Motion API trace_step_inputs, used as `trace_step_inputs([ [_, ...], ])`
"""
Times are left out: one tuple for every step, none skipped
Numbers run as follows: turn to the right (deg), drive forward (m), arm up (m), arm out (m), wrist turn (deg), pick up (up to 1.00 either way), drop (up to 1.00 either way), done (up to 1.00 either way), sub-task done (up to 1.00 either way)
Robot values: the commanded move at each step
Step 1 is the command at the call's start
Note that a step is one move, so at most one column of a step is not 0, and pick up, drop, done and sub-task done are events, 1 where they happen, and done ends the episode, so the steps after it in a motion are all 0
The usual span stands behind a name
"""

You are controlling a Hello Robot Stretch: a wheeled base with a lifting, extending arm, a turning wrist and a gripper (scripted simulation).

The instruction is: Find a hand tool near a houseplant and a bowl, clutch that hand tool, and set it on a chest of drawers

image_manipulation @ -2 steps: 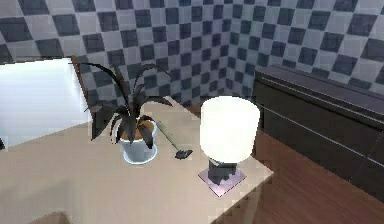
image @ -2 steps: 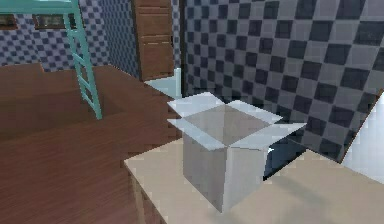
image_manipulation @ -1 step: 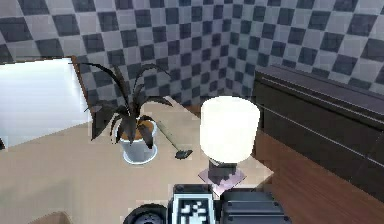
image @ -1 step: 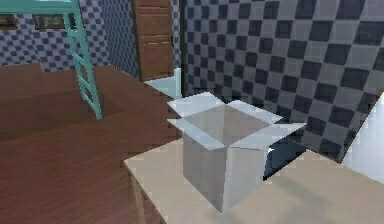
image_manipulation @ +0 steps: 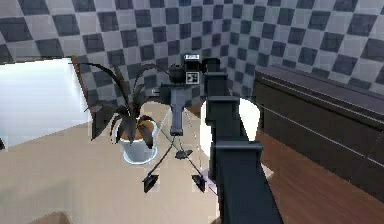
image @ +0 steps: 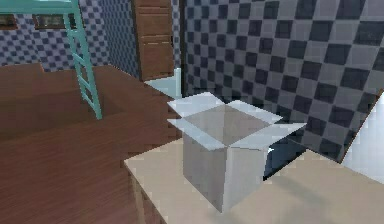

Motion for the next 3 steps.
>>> trace_step_inputs([
  [0.0, 0.00, 0.00, 0.00, 45.0, 0.00, 0.00, 0.00, 0.00],
  [0.0, 0.00, 0.00, 0.00, 45.0, 0.00, 0.00, 0.00, 0.00],
  [0.0, 0.00, 0.00, 0.00, 45.0, 0.00, 0.00, 0.00, 0.00],
])
